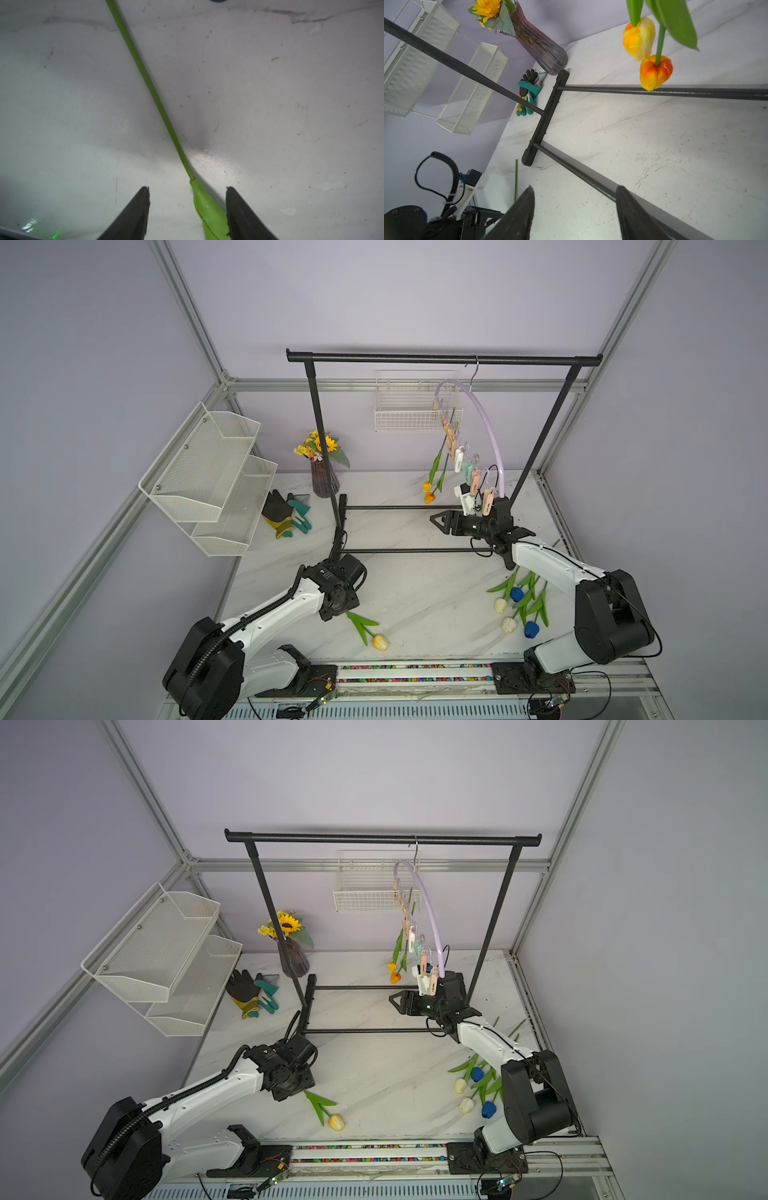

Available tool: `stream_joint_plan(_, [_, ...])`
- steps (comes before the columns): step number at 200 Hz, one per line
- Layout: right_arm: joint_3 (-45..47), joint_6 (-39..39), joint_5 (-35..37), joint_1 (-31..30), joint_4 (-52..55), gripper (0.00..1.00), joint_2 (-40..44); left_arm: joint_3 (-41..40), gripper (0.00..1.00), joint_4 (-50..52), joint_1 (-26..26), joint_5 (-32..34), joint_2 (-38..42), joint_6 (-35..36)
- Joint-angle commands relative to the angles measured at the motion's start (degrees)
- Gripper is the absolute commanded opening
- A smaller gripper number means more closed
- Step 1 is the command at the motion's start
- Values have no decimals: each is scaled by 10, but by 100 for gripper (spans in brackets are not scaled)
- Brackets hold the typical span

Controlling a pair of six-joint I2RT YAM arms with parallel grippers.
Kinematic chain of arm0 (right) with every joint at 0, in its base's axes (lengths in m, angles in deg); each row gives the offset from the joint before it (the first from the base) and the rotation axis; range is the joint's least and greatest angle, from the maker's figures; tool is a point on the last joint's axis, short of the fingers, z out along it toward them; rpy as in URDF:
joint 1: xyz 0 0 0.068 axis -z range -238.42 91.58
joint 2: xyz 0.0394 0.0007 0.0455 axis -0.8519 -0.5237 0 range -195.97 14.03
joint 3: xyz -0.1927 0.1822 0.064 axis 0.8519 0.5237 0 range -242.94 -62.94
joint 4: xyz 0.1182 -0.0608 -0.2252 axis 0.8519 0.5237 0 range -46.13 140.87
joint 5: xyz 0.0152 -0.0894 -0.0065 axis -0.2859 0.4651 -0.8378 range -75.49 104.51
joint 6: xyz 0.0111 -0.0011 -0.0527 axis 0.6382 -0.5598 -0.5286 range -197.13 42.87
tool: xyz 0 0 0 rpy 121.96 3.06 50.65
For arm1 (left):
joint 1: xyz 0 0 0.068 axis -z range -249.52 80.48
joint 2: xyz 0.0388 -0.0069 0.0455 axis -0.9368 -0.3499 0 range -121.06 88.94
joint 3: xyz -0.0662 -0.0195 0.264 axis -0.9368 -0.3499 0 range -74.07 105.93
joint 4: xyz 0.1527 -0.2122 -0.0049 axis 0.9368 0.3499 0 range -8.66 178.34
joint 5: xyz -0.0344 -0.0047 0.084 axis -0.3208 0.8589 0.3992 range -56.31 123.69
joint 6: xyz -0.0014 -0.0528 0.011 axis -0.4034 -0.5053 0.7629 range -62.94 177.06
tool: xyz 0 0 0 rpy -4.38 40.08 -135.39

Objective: Dry the flowers on a clothes hanger
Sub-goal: Pick up the flower at the center of the board.

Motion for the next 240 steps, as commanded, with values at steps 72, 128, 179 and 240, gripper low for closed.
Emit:
stream_joint_plan(72, [-3, -26, 29, 2, 45, 64, 22, 4, 21, -38, 2, 11, -107, -21])
stream_joint_plan(128, [-1, -25, 33, 1, 51, 64, 31, 14, 5, -31, 2, 39, -73, -53])
stream_joint_plan(179, [13, -13, -5, 2, 17, 64, 29, 35, 1, 18, 1, 111, 36, -85])
stream_joint_plan(240, [53, 61, -129, 2, -132, 64, 32, 63, 0, -130, 0, 104, 135, 74])
